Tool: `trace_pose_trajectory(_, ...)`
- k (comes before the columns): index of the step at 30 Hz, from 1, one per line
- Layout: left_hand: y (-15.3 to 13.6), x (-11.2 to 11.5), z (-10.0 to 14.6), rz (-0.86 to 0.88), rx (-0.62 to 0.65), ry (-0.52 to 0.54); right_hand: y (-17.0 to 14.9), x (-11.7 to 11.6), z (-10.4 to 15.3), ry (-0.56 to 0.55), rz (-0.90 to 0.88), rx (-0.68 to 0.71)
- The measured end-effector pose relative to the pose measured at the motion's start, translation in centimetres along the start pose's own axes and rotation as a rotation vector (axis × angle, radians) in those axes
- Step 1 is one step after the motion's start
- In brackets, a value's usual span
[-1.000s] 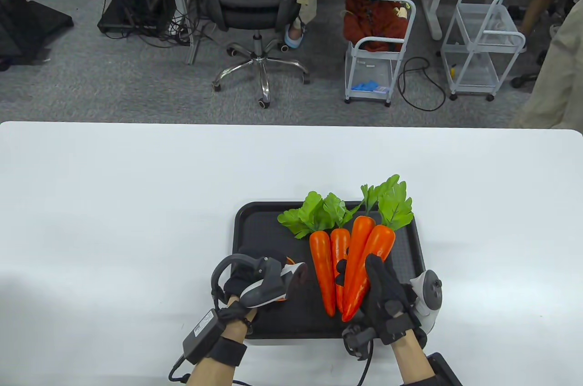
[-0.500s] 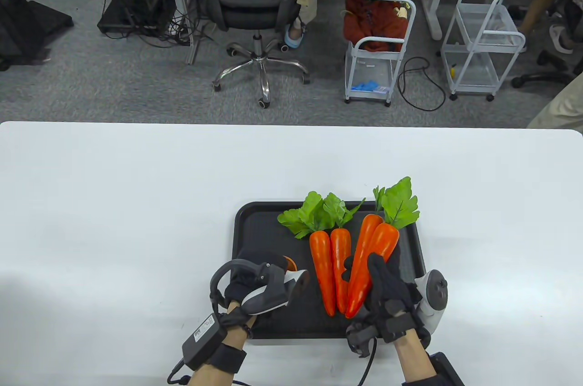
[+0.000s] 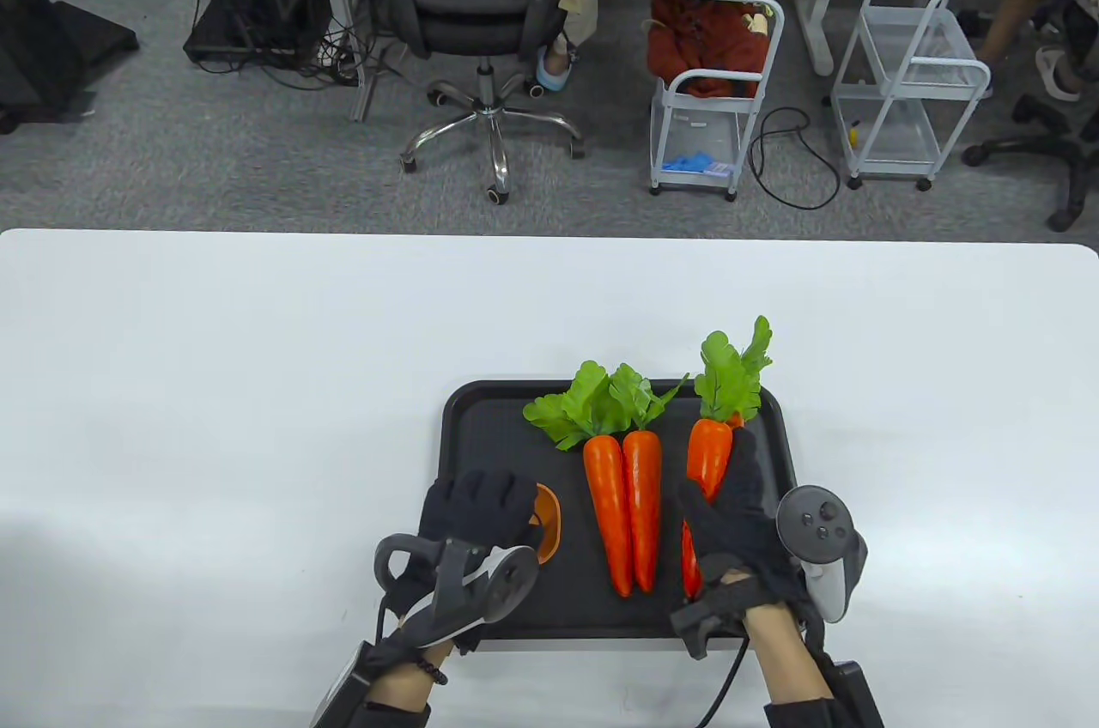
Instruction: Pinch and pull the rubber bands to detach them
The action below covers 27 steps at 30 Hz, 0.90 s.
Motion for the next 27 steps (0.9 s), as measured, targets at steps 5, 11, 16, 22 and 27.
trace_pose_trajectory(5,0.1,-0.3,0.6,0.077,0.009,0.019,0.2,0.2,-0.7,-0.038,0.28,-0.139)
trace_pose_trajectory(11,0.1,-0.7,0.9,0.128,0.015,0.033,-0.1,0.0,-1.7,-0.038,0.558,-0.241)
trace_pose_trajectory(16,0.1,-0.9,1.0,0.145,0.02,0.042,-0.9,-0.5,-2.3,-0.012,0.74,-0.326)
trace_pose_trajectory(22,-0.1,-1.0,1.0,0.17,0.022,0.051,-1.2,-1.0,-3.1,0.01,0.864,-0.393)
trace_pose_trajectory(27,0.0,-0.9,1.1,0.171,0.023,0.052,-1.3,-1.8,-3.5,0.037,0.95,-0.421)
Point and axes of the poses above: the tracker on the back of each hand, its own y axis roughly to the thumb side, its own z axis roughly from the fingertips to the wrist, x = y × z, the point moved 2 cm from there along -z, roughly from the wrist to the fingertips, and after that the axes turned 4 degrees about -z, right-handed, at the moved point
